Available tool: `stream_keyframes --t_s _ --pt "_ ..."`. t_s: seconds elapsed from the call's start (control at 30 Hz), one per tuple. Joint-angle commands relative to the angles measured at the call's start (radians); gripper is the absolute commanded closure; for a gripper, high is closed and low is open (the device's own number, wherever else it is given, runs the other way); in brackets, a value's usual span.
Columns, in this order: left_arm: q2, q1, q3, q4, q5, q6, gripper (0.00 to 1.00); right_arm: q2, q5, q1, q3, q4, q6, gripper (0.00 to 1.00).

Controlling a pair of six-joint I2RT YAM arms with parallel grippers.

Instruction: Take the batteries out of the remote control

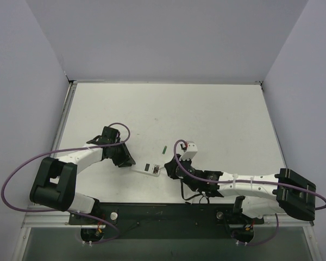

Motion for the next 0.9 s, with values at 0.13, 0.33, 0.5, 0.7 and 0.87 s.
stream_keyframes --t_s 0.13,0.33,0.5,0.7,0.87 --pt "0.071 -0.042 -0.036 -0.006 -0.017 -0.018 0.66 0.018 -0.046 -0.029 -0.129 0.027 0.053 1.0" --pt "0.082 -0.049 -0.036 -0.009 -0.025 -0.023 0.67 -0.03 -0.026 -0.04 -0.213 0.11 0.11 1.0" --pt "0.083 -0.053 -0.033 -0.009 -0.03 -0.026 0.67 -0.041 -0.029 -0.049 -0.244 0.132 0.13 1.0" --pt "0.093 -0.065 -0.032 -0.003 -0.033 -0.032 0.67 -0.065 -0.029 -0.059 -0.289 0.178 0.159 1.0" --pt "0.114 -0.072 -0.022 -0.009 -0.036 -0.033 0.67 -0.079 -0.058 -0.092 -0.336 0.244 0.194 1.0"
